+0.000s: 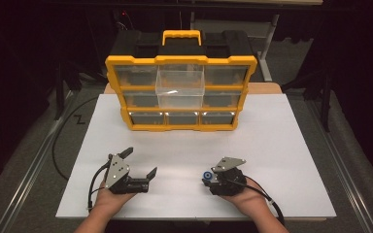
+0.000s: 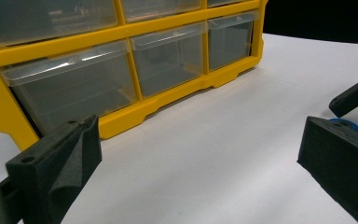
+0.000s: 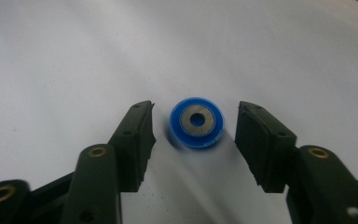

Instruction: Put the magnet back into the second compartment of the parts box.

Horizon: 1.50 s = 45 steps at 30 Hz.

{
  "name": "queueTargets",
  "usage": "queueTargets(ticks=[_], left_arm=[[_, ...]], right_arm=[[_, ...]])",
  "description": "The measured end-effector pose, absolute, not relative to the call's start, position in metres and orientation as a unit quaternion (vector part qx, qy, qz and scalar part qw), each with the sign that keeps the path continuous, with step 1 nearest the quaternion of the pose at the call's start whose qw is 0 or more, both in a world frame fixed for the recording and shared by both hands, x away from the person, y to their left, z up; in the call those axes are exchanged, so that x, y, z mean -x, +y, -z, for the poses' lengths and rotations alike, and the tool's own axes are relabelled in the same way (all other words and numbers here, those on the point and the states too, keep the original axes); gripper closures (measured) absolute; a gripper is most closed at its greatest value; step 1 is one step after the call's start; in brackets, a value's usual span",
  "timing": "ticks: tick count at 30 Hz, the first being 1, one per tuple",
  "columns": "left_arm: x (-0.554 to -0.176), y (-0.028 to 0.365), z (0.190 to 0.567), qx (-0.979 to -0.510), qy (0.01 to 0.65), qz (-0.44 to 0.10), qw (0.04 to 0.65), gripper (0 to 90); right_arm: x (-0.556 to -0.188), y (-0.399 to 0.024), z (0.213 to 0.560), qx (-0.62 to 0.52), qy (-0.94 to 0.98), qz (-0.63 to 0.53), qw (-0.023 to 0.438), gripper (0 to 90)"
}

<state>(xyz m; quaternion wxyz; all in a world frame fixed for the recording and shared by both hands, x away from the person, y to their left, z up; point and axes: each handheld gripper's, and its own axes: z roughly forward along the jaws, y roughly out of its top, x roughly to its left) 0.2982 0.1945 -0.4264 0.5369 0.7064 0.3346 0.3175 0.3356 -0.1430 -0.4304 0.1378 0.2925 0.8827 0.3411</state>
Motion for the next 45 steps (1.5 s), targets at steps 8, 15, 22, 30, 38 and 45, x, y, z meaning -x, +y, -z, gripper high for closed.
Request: queueTargets(ticks=[8,15,22,30,38,45], left_arm=[[-0.298,0.1944,0.4264,-0.705,0.335,-0.317,0.538,0.1],[-0.2983,0.1944,0.4266,-0.708,0.334,-0.316,0.536,0.1],[-0.2973,0.1941,0.4264,-0.707,0.332,-0.315,0.539,0.1],[-0.2974,0.194,0.4267,-0.708,0.333,-0.313,0.539,0.1],[-0.2976,0.1947,0.4269,-0.706,0.335,-0.314,0.54,0.1],[-0.2971,0.1951,0.4262,-0.704,0.335,-0.315,0.541,0.1]], right_arm=[[-0.3394,-0.1415,0.4309,-0.295,0.883,-0.338,0.14,57.6],[-0.3406,-0.1398,0.4309,-0.288,0.886,-0.334,0.14,61.4],[-0.3416,-0.1391,0.4314,-0.281,0.89,-0.331,0.138,61.5],[-0.3418,-0.1395,0.4315,-0.277,0.891,-0.332,0.135,64.4],[-0.3434,-0.1402,0.4307,-0.273,0.893,-0.332,0.131,64.7],[-0.3419,-0.14,0.4307,-0.269,0.893,-0.333,0.138,64.8]])
